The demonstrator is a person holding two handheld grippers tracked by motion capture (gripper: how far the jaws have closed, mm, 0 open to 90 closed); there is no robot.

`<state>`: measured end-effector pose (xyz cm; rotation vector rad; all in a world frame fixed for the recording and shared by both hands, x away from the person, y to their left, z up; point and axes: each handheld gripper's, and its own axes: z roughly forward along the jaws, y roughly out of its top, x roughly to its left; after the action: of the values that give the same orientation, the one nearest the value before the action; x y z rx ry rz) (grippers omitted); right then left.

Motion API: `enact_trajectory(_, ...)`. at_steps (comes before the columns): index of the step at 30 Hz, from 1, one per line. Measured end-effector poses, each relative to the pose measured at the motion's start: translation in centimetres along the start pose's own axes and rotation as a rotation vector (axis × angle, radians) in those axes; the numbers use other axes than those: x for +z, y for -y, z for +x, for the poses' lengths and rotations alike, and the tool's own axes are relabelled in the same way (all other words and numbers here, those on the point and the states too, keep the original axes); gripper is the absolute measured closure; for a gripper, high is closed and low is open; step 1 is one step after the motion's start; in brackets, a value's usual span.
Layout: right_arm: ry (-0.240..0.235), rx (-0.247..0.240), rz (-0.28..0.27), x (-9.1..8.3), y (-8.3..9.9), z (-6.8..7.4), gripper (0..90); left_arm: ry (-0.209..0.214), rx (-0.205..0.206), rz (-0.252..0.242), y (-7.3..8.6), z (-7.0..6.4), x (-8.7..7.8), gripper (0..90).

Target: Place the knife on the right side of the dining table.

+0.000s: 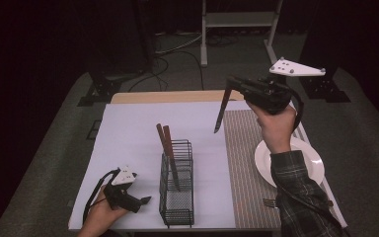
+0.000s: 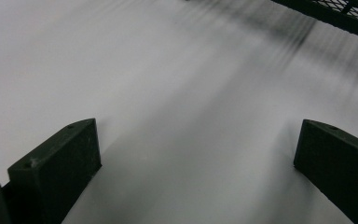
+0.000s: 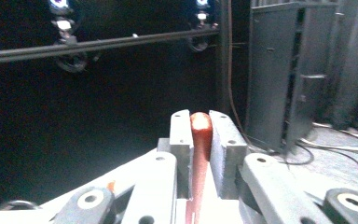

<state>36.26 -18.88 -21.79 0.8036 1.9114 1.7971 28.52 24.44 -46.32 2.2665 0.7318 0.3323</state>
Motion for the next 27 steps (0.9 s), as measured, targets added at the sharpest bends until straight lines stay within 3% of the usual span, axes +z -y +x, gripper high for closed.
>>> enact_trajectory(8,0.049,0.010,0.009,-0.5,0.9,-1.5,79.9,0.000,-0.003,-0.002,0.0,0.0,0.0,0.0)
enact_trajectory(27,0.209,0.067,0.022,-1.1,5.0,-6.8,79.9,0.001,-0.003,-0.002,0.0,0.0,0.0,0.0)
